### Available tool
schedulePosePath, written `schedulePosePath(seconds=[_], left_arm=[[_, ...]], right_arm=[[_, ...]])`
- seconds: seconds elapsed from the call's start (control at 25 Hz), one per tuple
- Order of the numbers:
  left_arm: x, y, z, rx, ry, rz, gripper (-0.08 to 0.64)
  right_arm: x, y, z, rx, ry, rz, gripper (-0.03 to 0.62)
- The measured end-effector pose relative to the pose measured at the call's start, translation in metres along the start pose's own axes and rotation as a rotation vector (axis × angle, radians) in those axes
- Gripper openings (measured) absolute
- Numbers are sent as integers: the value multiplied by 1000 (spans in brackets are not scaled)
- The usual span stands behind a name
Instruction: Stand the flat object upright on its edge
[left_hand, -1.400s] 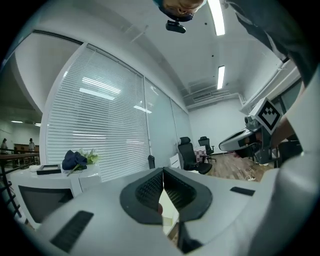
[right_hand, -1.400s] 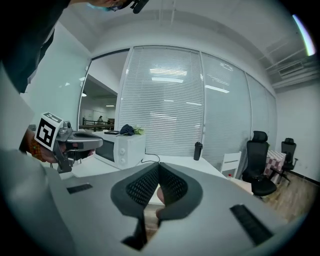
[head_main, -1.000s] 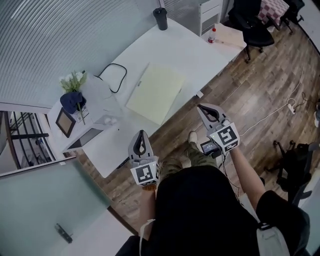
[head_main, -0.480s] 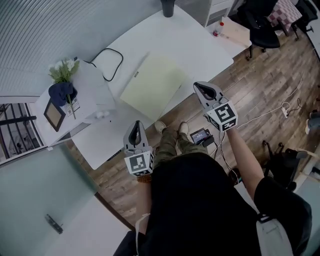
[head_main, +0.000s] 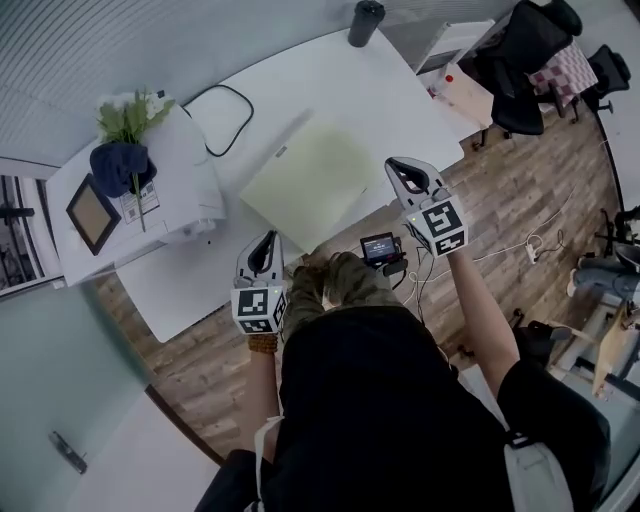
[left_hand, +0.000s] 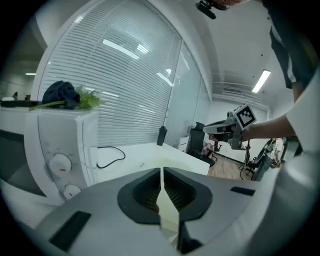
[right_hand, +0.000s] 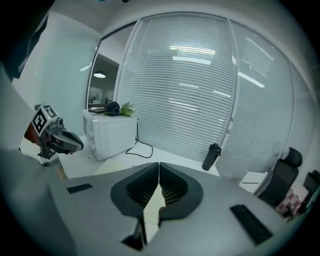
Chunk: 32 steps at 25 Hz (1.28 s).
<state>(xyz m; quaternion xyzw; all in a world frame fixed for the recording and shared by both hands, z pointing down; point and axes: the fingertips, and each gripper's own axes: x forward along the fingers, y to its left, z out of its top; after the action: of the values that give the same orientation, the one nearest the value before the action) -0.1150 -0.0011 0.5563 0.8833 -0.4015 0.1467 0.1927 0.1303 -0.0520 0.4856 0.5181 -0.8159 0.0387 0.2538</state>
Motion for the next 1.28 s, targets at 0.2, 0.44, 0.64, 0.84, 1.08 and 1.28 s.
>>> schedulePosePath(seconds=[0.2,0.44,0.64,0.84,1.08,1.28], left_arm=[[5,19,-30,-182,74,12,9],[21,23,-55,-371,148,36,9],[38,25,-79,-552,166,106,111],[49,26,-102,-633,216,174,170],[55,26,-121,-717,252,208,175],[61,24,-129,-743,271,213,175]], right_arm=[[33,-6,-21,-44,98,48,2],[88,-28,-66,-42,207,172,2],[123,-26,-95,-29,285,329,3],[147,-23,-124,-8,363,445,101],[166,-18,-148,33,434,526,138],[170,-17,-165,74,483,559,141]])
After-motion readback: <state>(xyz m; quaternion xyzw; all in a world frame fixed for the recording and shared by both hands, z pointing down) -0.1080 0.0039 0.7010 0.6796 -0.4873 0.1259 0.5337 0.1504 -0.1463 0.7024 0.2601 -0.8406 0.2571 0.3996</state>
